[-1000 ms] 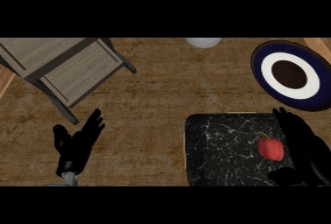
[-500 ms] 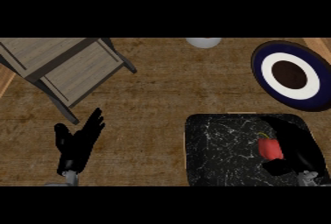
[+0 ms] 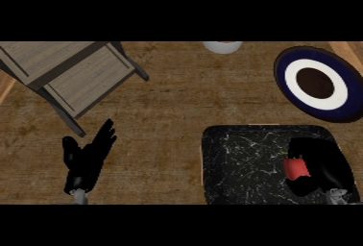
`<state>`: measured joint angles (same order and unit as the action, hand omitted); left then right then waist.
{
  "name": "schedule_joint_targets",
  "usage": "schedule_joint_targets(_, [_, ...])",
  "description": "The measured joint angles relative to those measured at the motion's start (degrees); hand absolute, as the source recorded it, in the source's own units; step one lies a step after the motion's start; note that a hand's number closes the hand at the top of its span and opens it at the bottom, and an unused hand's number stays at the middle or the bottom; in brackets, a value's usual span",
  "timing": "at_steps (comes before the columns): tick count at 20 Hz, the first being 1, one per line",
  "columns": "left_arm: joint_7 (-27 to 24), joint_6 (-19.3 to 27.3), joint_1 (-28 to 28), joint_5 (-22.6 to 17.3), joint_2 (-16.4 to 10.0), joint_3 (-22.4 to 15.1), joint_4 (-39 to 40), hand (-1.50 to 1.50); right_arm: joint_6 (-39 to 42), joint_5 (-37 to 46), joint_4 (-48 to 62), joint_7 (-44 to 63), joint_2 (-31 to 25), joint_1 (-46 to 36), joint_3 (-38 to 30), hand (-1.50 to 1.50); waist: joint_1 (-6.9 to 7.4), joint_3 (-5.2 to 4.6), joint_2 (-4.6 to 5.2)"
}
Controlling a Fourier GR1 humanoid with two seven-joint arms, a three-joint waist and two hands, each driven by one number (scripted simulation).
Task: Pick the bell pepper from the tray and place it in the plate
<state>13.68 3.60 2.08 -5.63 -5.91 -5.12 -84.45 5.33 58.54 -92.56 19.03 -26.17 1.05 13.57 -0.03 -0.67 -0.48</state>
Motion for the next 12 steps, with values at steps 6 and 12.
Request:
schedule_joint_targets(6, [0.0, -1.2, -0.4, -0.4, -0.3, 0.4, 0.6, 0.00, -4.3, 4.1, 0.9, 5.2, 10.0, -5.1, 3.0, 1.50, 0.54, 0.17, 0.30])
schedule_joint_targets(12, [-0.5, -1.1, -0.9, -0.1, 0.3, 0.1, 1.5, 0.00, -19.0, 7.0, 2.0, 8.7, 22.1, -11.3, 6.5, 1.50, 1.10, 0.58, 0.52])
